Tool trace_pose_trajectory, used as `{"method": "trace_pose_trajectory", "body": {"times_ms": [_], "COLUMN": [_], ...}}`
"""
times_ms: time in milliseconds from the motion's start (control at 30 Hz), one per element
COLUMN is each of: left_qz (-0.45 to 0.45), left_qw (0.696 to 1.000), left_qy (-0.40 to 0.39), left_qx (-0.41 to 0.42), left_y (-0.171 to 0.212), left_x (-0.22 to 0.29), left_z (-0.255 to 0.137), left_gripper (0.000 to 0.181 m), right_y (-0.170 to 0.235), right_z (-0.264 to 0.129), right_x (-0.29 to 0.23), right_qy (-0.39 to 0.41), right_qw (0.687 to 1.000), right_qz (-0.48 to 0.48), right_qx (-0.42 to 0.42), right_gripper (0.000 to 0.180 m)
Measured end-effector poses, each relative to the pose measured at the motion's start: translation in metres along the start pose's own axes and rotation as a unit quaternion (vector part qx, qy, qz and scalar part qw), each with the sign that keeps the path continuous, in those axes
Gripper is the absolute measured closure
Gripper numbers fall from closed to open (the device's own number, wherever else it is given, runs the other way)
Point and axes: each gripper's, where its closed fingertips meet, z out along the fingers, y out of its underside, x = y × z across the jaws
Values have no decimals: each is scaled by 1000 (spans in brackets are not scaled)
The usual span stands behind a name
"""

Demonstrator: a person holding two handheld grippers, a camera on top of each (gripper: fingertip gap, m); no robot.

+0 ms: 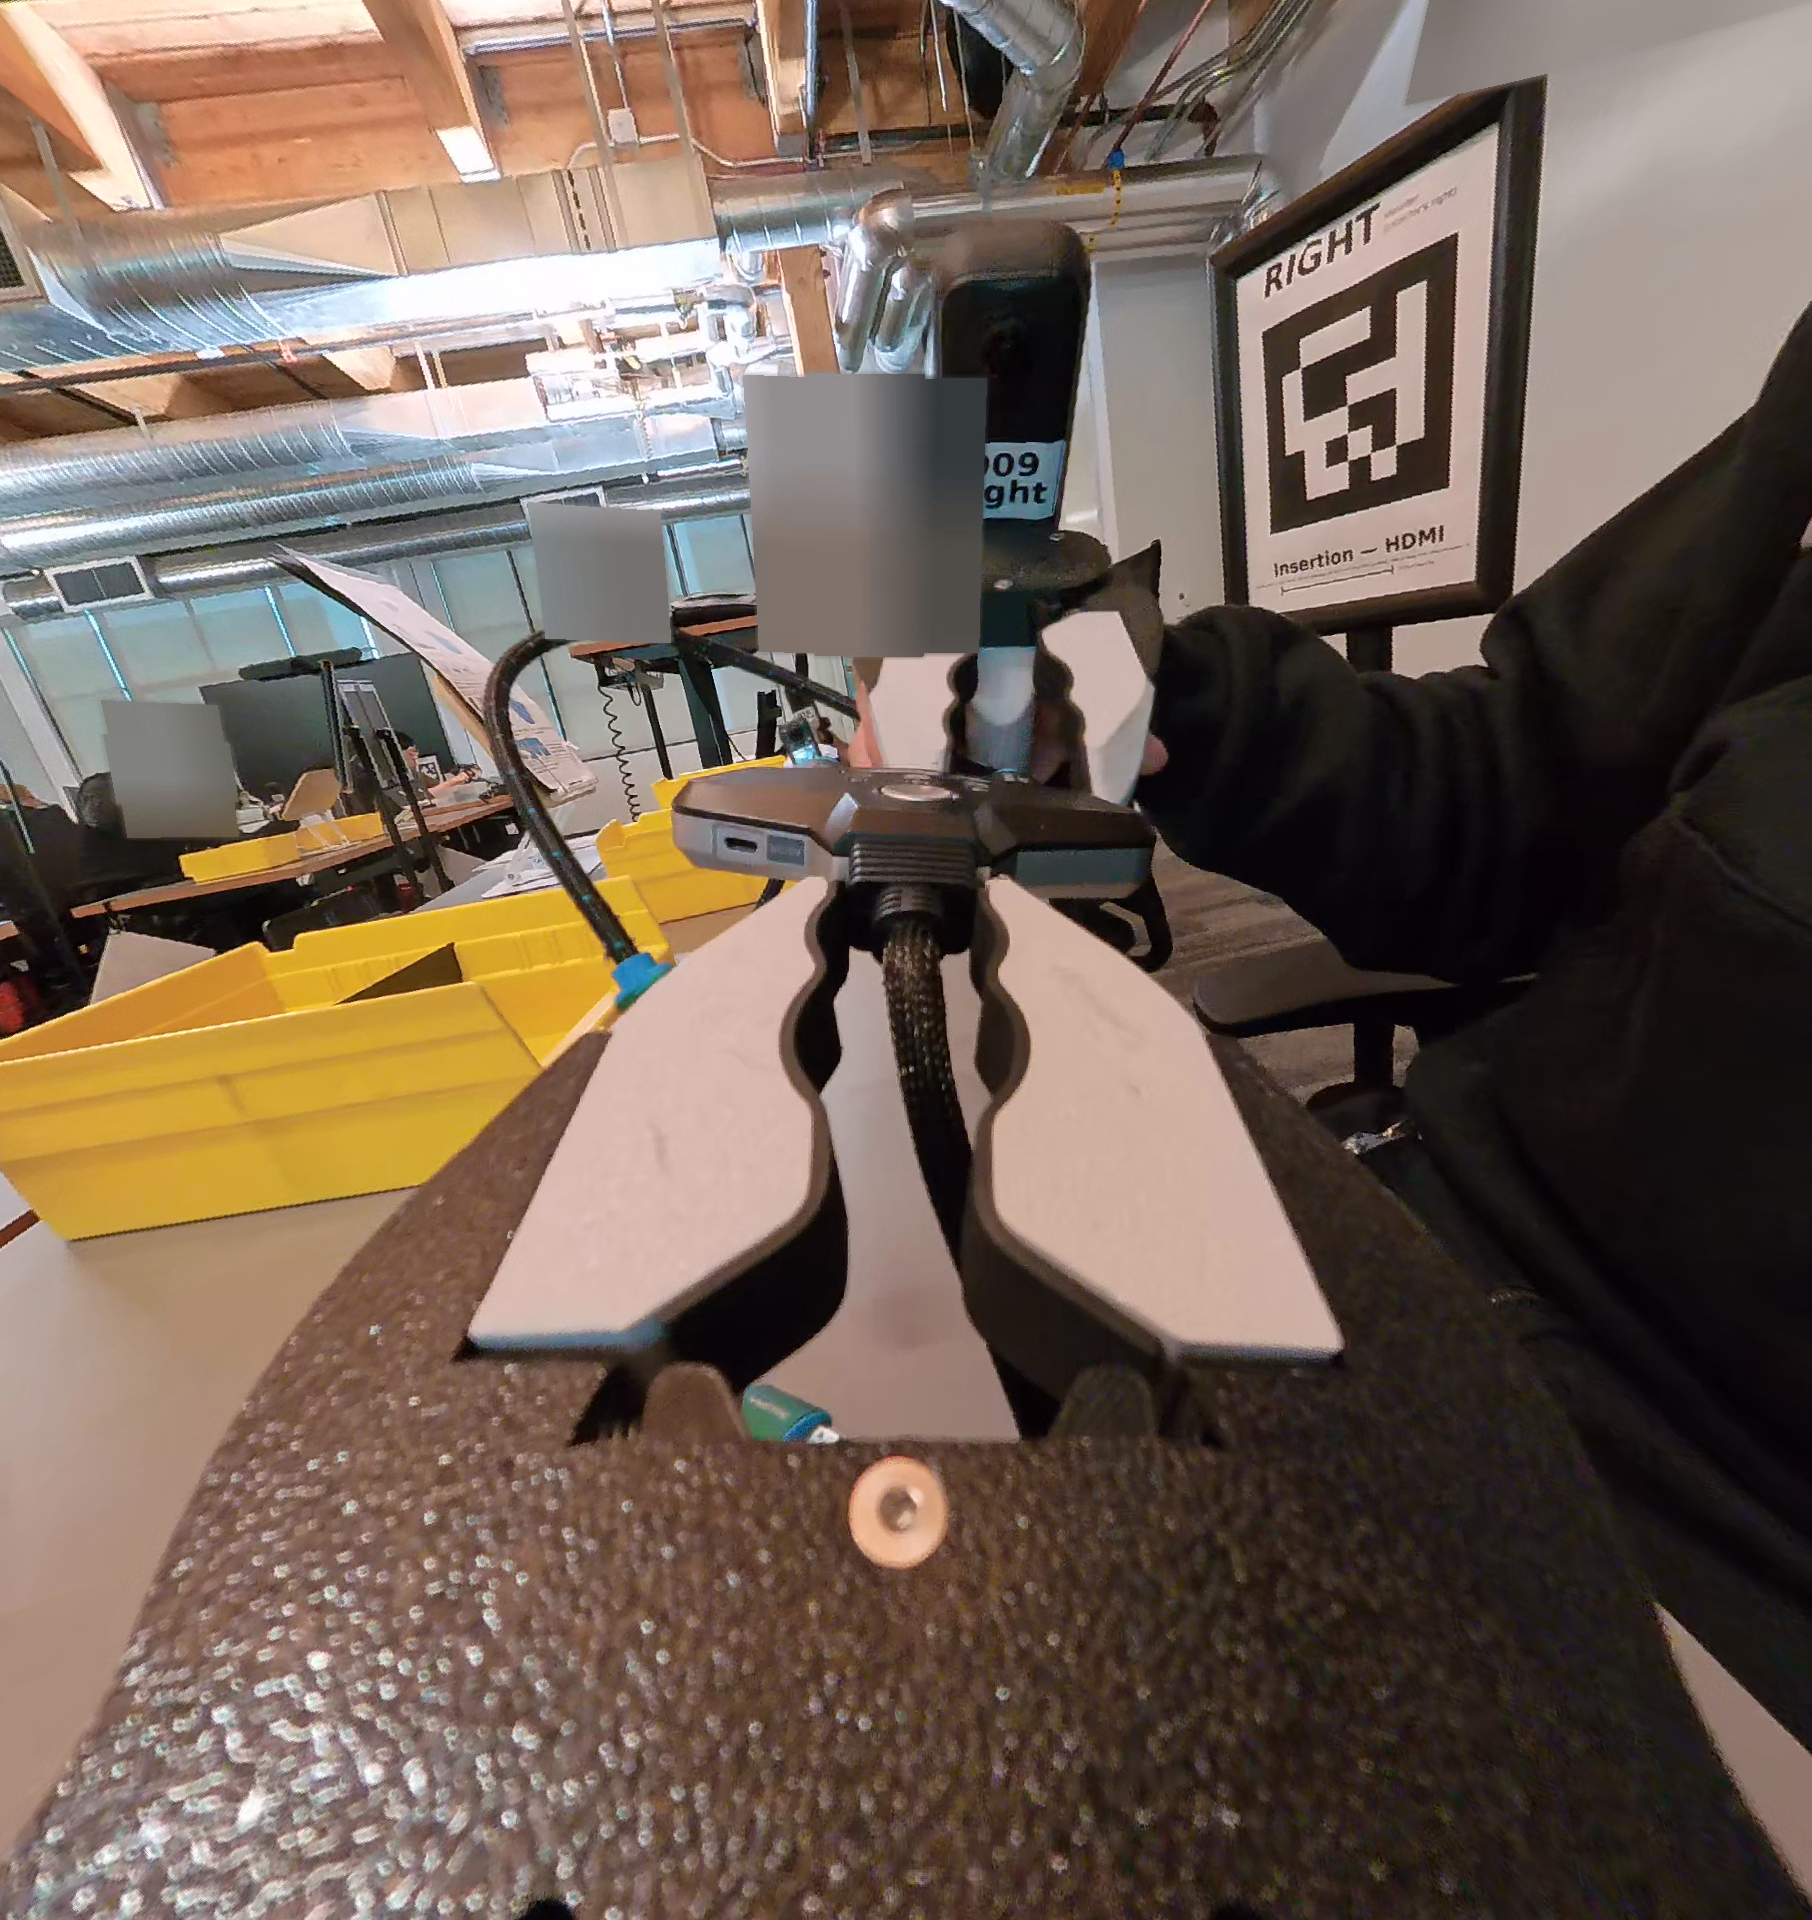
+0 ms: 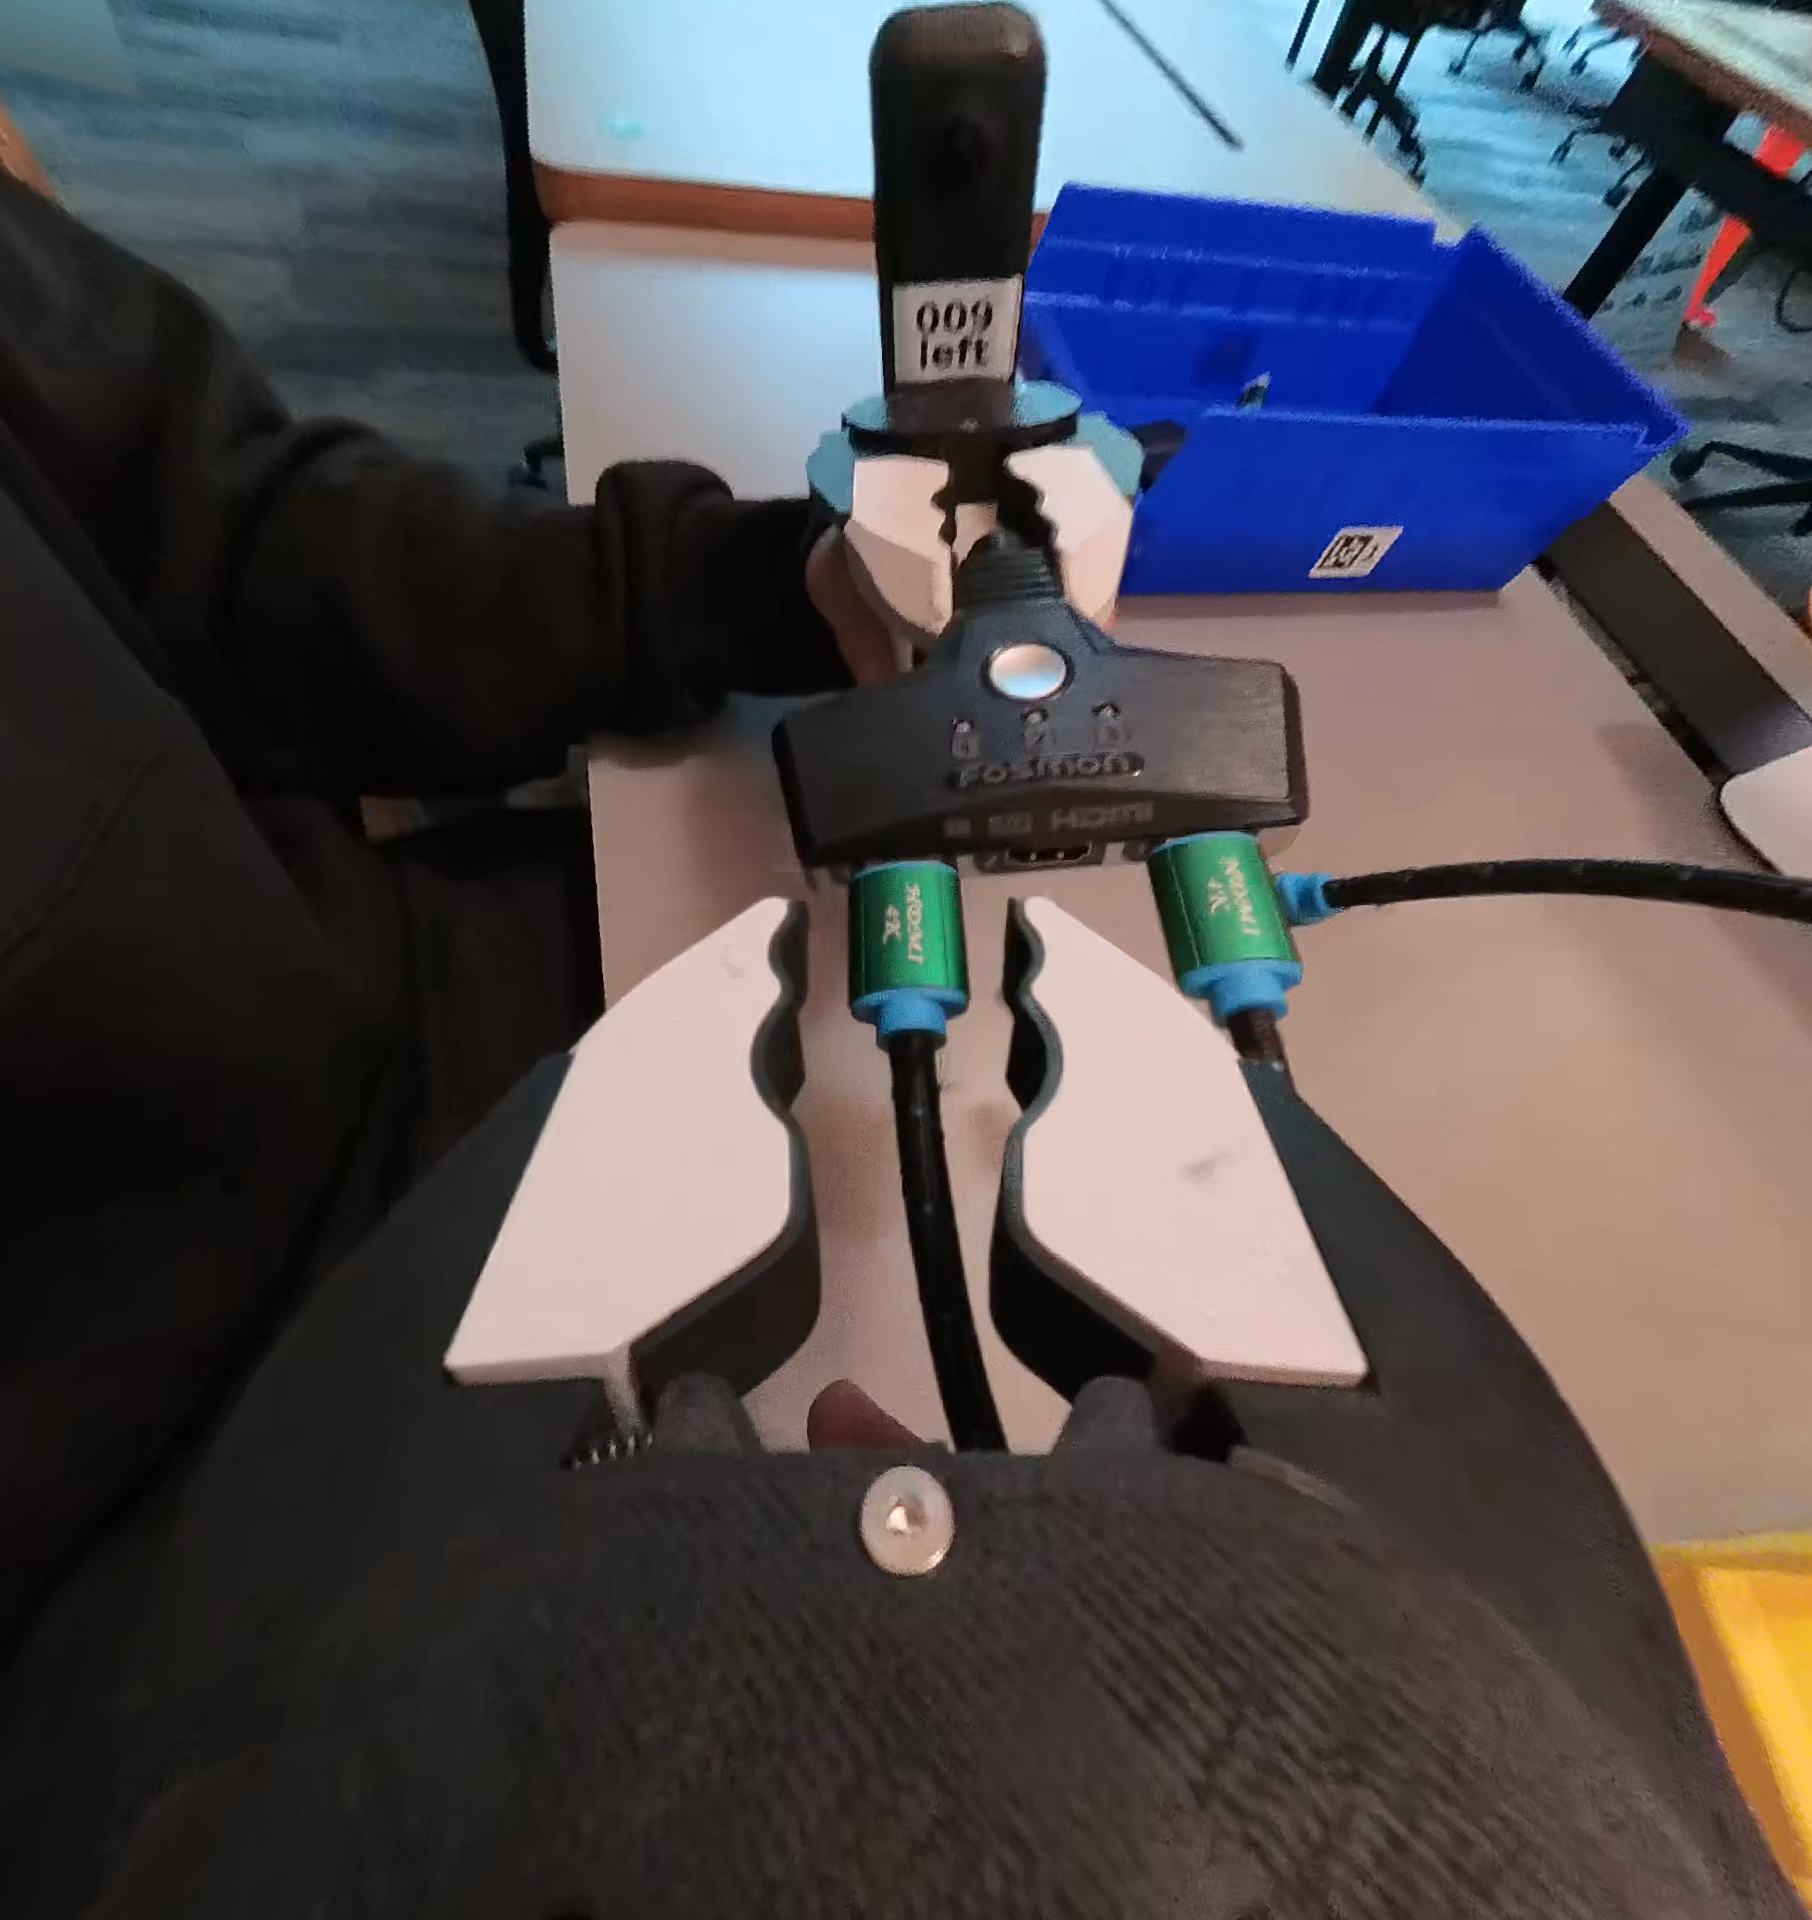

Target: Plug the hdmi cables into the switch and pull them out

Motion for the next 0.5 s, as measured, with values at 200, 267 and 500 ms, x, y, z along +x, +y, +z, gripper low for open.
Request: {"method": "trace_pose_trajectory", "body": {"times_ms": [200,267,500], "left_qz": [2,2,3], "left_qw": [1000,1000,1000], "left_qy": [-1,-3,-2], "left_qx": [2,4,3], "left_y": [0,-1,0], "left_x": [0,-1,0], "left_z": [0,-1,-1], "left_gripper": [159,159,158], "right_y": [-3,-4,-5], "right_z": [0,0,4], "right_x": [1,2,1], "right_qy": [2,5,1], "right_qw": [1000,1000,1000], "right_qz": [-2,-4,-4], "right_qx": [9,13,21], "right_gripper": [158,158,158]}}
